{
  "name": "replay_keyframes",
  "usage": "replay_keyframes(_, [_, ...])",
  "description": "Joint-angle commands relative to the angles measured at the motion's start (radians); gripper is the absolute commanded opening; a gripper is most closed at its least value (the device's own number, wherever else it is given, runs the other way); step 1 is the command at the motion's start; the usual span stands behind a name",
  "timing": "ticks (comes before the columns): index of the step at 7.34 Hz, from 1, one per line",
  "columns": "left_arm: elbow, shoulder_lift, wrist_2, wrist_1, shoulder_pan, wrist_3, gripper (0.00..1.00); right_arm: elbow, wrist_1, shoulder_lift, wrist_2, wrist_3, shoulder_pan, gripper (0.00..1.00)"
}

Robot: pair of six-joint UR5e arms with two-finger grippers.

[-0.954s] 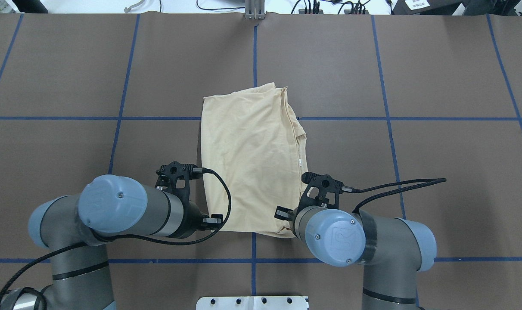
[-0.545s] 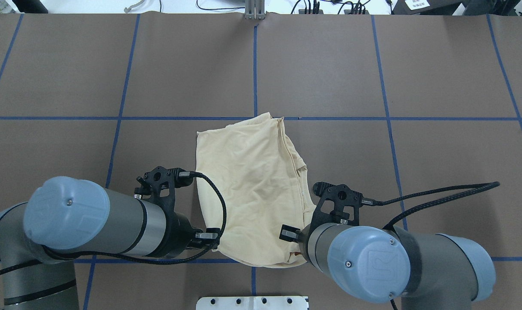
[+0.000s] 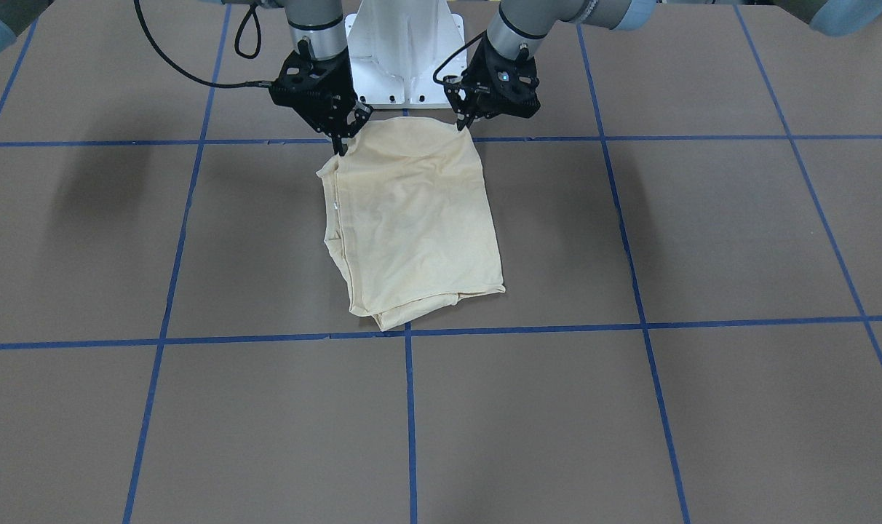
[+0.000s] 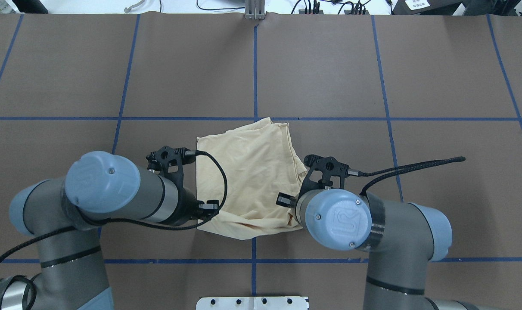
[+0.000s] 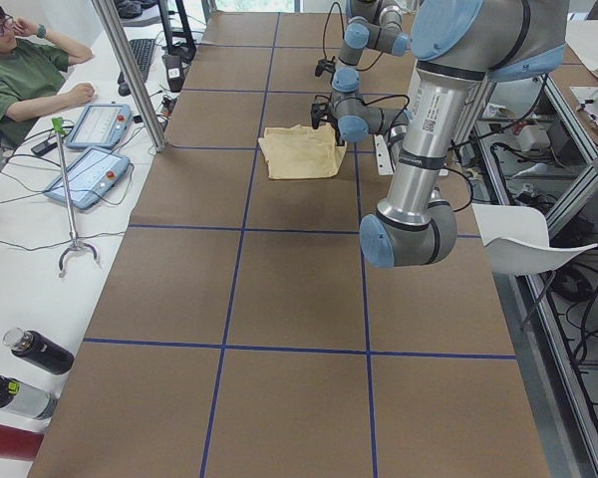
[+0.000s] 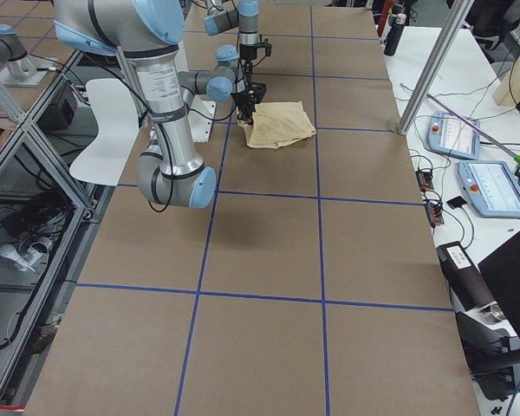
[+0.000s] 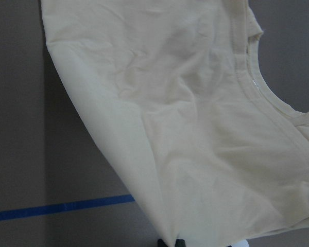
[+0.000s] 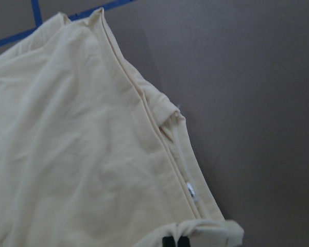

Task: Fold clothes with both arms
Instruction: 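Lift the nearer edge with both grippers and fold it away from the robot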

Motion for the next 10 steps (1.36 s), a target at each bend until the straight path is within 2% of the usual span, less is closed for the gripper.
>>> replay_keyframes(1, [0.037,-0.015,0.0,0.004,-0.101,0.059,0.0,-0.055,0.052,0.045,0.004,-0.046,0.094,0.0])
replay_keyframes(2, [0.077,-0.043,0.041,0.003,-0.114,0.061,0.0,-0.085,0.055,0.07,0.004,-0.046,0.11,0.0])
replay_keyframes(4, [0.224,-0.148,0.098,-0.005,-0.115,0.062,0.0,-0.201,0.055,0.163,0.004,-0.046,0.148,0.0])
replay_keyframes(5, [0.229,-0.152,0.098,-0.008,-0.129,0.075,0.0,-0.242,0.061,0.183,0.005,-0.048,0.164,0.0])
replay_keyframes(7, [0.243,-0.155,0.098,-0.013,-0.163,0.119,0.0,-0.347,0.159,0.212,0.007,-0.054,0.202,0.0])
replay_keyframes(8, [0.253,-0.16,0.098,-0.011,-0.177,0.145,0.0,-0.387,0.159,0.241,0.017,-0.069,0.223,0.0])
replay_keyframes(10, [0.327,-0.189,0.105,-0.028,-0.186,0.148,0.0,-0.414,0.161,0.245,0.05,-0.094,0.243,0.0])
